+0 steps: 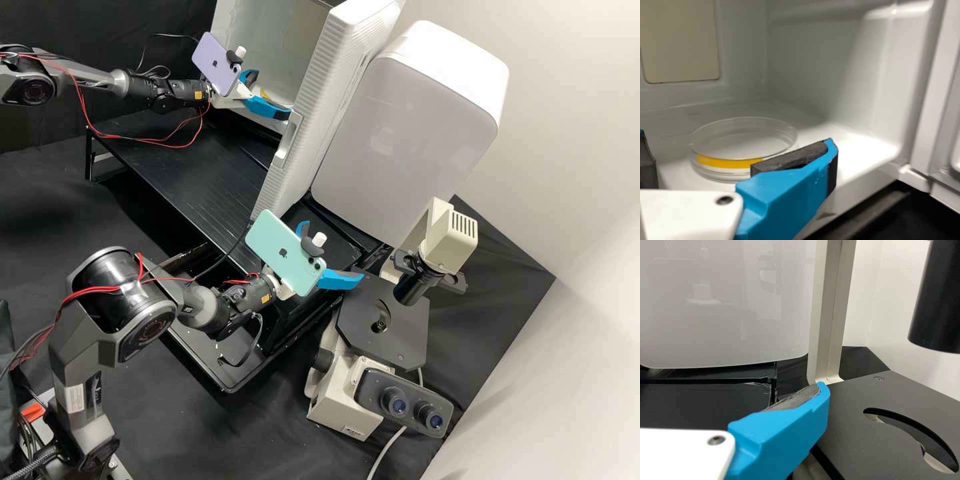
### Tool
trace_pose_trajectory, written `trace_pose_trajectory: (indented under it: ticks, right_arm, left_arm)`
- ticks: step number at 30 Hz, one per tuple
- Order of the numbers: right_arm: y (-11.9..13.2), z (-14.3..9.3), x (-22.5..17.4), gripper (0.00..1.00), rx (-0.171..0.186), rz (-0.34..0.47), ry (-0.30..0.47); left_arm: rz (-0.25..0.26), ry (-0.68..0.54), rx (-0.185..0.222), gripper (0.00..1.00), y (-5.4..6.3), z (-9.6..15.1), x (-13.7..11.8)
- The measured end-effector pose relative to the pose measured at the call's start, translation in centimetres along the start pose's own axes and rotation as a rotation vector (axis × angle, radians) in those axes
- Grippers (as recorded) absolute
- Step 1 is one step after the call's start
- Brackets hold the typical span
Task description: Take the petri dish out of the incubator
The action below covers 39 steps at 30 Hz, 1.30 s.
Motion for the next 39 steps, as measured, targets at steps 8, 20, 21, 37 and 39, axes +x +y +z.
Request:
trace_pose_trajectory:
  ticks: [8, 20, 21, 37, 39]
  right_arm:
    - [0.0, 0.0, 0.0, 1.0, 0.0, 0.0, 0.0]
    - [0.0, 0.0, 0.0, 1.0, 0.0, 0.0, 0.0]
    - [0.0, 0.0, 0.0, 1.0, 0.0, 0.0, 0.0]
    - [0.0, 0.0, 0.0, 1.0, 0.0, 0.0, 0.0]
    - [0.0, 0.0, 0.0, 1.0, 0.0, 0.0, 0.0]
  left_arm:
    - [0.03, 0.036, 0.005, 1.0, -0.2, -0.4, 0.2]
    - [0.023, -0.044, 0.004, 1.0, -1.0, 0.6, 0.4]
    - [0.021, -0.057, 0.005, 1.0, -1.3, 0.8, 0.5]
    - [0.099, -0.041, 0.016, 1.0, -2.4, 1.4, 1.8]
    - [0.107, -0.013, 0.017, 1.0, -2.3, 1.0, 1.8]
